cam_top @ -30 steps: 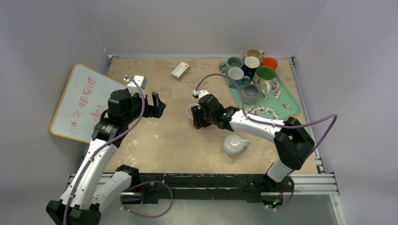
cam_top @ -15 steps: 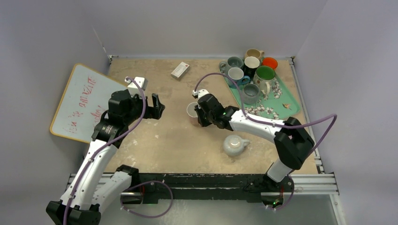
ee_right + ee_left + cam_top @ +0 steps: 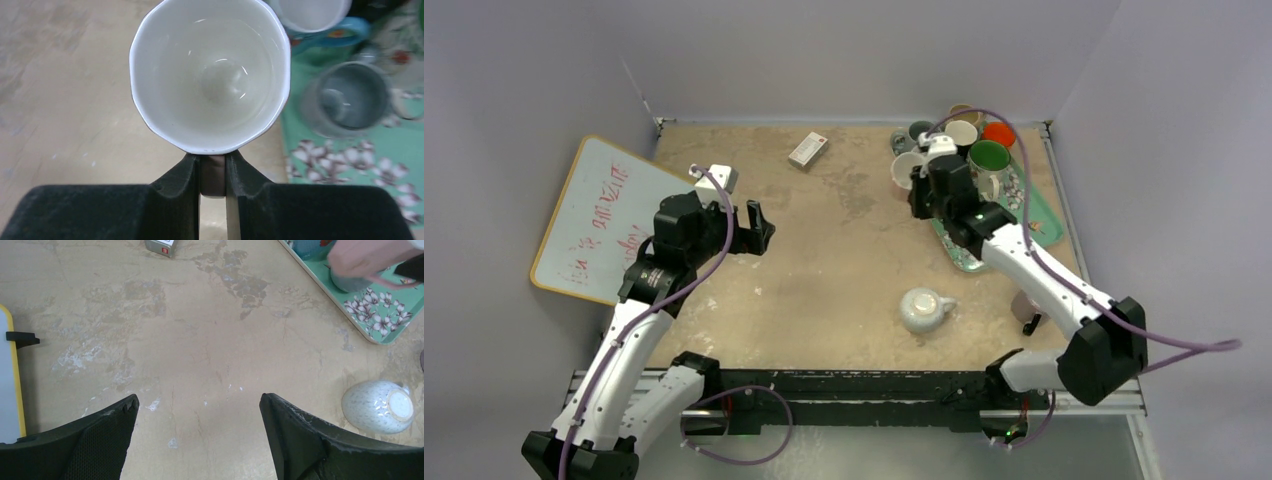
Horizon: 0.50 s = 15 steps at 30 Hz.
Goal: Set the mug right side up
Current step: Pick up the cup at the center of the board, then place the cup on the tray.
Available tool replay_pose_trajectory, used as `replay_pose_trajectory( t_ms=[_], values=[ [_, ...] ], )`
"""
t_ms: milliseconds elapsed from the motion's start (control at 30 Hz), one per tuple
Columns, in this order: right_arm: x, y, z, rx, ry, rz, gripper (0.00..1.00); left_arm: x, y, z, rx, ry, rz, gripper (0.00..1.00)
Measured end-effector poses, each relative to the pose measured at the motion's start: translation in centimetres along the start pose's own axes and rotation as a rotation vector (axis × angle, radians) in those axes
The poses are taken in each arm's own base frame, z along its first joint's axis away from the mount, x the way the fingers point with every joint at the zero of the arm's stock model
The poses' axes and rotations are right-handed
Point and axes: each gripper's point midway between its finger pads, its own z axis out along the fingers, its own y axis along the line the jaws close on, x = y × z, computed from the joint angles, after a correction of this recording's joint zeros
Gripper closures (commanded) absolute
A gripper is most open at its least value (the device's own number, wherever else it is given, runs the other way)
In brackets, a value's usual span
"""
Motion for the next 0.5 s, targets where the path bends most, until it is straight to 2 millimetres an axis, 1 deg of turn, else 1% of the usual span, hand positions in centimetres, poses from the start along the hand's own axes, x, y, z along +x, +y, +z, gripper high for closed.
replay_pose_trajectory(
  t_ms=[67, 100, 133, 167, 200, 267, 300, 500],
  values=[
    [-1.2, -2.4, -0.6, 0.062, -0.037, 0.014, 1.0, 0.0, 0.0, 0.0, 0.0, 0.0, 0.0, 0.1],
    [-1.9, -4.2, -1.0, 0.108, -0.059, 0.024, 1.0, 0.0, 0.0, 0.0, 0.0, 0.0, 0.0, 0.1],
    [-2.3, -5.2, -1.3, 0.137, -0.072, 0.027, 1.0, 0.0, 0.0, 0.0, 0.0, 0.0, 0.0, 0.1],
    [-2.9, -7.0, -1.7, 0.187, -0.089, 0.035, 1.0, 0.0, 0.0, 0.0, 0.0, 0.0, 0.0, 0.1],
    [-3.1, -8.1, -2.0, 0.22, -0.097, 0.037, 1.0, 0.0, 0.0, 0.0, 0.0, 0.0, 0.0, 0.1],
    [-3.5, -10.3, -2.5, 0.283, -0.108, 0.042, 1.0, 0.0, 0.0, 0.0, 0.001, 0.0, 0.0, 0.1],
    [-3.6, -12.0, -2.7, 0.321, -0.109, 0.052, 1.0, 0.0, 0.0, 0.0, 0.001, 0.0, 0.0, 0.1],
    [-3.5, -18.9, -4.4, 0.477, -0.112, 0.118, 1.0, 0.0, 0.0, 0.0, 0.002, 0.0, 0.0, 0.1]
  ],
)
